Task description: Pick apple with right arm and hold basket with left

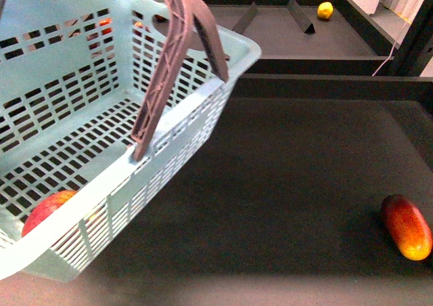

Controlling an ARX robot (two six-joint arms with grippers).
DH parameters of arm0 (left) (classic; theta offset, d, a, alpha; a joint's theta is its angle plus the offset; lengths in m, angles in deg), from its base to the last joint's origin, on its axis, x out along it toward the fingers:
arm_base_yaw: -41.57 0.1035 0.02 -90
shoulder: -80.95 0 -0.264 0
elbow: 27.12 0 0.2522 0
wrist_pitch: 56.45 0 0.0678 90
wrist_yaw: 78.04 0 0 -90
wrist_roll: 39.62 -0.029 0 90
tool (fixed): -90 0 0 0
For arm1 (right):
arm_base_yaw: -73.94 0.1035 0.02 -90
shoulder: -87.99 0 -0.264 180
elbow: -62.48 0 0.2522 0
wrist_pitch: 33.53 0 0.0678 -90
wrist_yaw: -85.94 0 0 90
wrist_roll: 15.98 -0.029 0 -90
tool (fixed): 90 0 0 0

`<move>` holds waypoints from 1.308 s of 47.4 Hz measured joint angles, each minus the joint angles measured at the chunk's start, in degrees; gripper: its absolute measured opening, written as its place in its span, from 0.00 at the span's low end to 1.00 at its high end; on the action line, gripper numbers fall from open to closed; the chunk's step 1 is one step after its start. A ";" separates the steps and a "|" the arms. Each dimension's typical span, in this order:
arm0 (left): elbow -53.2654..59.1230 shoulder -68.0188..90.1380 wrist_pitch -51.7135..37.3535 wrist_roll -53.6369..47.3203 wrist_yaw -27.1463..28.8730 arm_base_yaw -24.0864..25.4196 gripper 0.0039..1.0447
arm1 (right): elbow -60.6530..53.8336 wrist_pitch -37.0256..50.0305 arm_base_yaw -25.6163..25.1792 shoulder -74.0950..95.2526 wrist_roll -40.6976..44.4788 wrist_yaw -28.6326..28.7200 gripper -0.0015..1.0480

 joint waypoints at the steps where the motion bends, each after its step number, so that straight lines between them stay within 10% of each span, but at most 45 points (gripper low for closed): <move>1: 0.00 0.59 -0.35 1.42 0.35 1.20 0.06 | 0.00 0.00 0.00 0.00 0.02 0.00 0.91; 32: 12.00 6.25 -4.09 6.12 3.91 14.60 0.06 | 0.00 0.00 0.00 0.00 0.00 0.00 0.91; 52: 16.65 4.31 -3.32 10.05 6.45 14.67 0.06 | 0.00 0.00 0.00 0.00 0.00 0.00 0.91; 62: 17.29 3.13 -1.90 11.43 5.86 14.60 0.43 | 0.00 0.00 0.00 0.00 0.00 0.00 0.91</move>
